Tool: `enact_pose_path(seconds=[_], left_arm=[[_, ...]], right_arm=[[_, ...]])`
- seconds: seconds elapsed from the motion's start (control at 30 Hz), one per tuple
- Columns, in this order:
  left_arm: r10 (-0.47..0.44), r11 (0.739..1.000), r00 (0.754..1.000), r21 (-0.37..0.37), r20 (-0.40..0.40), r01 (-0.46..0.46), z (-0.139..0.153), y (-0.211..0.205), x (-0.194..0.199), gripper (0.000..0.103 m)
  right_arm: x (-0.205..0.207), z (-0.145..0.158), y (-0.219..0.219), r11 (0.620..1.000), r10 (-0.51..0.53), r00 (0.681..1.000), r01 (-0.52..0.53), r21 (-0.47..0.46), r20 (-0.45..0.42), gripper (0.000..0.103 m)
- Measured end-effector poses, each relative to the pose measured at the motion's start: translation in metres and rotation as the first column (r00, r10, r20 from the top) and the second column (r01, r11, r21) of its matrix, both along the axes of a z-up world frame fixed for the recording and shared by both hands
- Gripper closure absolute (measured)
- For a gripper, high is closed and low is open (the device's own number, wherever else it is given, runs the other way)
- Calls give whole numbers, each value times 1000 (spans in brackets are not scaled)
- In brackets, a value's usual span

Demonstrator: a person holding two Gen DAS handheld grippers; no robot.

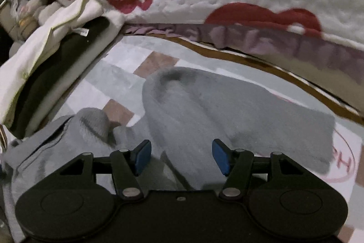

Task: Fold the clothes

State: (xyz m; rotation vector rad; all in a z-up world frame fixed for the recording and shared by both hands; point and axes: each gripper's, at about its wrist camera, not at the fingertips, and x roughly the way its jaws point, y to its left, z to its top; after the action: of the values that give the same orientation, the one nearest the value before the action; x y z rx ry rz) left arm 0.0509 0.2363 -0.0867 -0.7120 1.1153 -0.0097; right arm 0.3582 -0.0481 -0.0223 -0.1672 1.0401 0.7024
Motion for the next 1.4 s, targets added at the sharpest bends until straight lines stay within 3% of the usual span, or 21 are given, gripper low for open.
enact_pose_path(seconds=[0.07,0.13,0.2,0.27,0.33,0.43,0.47,0.5,0.53,0.57,0.63,0.73,0.93,1.03,1.13,1.2,1.3,1.4], left_arm=[[-34,993,999,114,-31,38,-1,-12,5,27],[-48,985,997,165,-61,57,-6,-21,4,27],[-59,975,994,211,-91,77,-12,-30,4,26],[-39,985,991,163,-129,60,-19,-31,2,20],[-43,995,992,80,-118,53,-20,-28,3,9],[-10,998,992,64,-123,18,-18,-24,5,9],[-21,995,994,91,-111,31,-18,-27,8,9],[-25,992,996,125,-89,36,-18,-32,8,9],[-29,986,997,160,-66,39,-17,-37,8,12],[-55,972,997,224,-47,64,-15,-44,9,17],[-114,933,993,341,-11,111,-10,-59,8,65],[-210,861,977,480,40,165,-3,-77,-2,83],[-312,791,940,586,140,176,32,-85,-10,87],[-368,745,908,648,200,159,55,-101,-7,88],[-405,749,873,646,271,147,80,-112,-8,90],[-440,738,846,658,302,149,92,-125,-13,90],[-472,744,821,645,322,174,102,-137,-17,90],[-487,767,804,607,341,208,109,-143,-24,91]], right_arm=[[3,-7,10,998,19,999,-17,-53,46,36],[2,-15,17,994,45,995,-36,-98,88,32],[-2,-23,21,988,81,989,-64,-137,123,21],[-4,-31,20,986,87,987,-66,-155,133,16],[-5,-38,15,991,54,990,-37,-130,131,12],[-13,-46,17,992,40,983,-17,-129,178,11],[-18,-48,22,989,64,976,-35,-142,208,22],[-23,-46,25,989,83,970,-52,-136,229,49],[-29,-43,28,991,89,970,-64,-114,226,67],[-37,-36,28,991,90,962,-61,-116,258,76],[-55,-23,26,989,91,933,-45,-138,348,79],[-73,8,1,992,14,885,46,-118,465,81],[-96,82,-81,962,-210,741,272,0,637,85],[-117,109,-116,957,-216,721,289,-2,659,85],[-148,132,-144,955,-210,717,296,-18,665,86],[-176,147,-162,949,-214,699,314,-23,682,87],[-218,167,-191,923,-292,641,384,33,710,90],[-258,179,-227,865,-413,562,489,115,716,94]])
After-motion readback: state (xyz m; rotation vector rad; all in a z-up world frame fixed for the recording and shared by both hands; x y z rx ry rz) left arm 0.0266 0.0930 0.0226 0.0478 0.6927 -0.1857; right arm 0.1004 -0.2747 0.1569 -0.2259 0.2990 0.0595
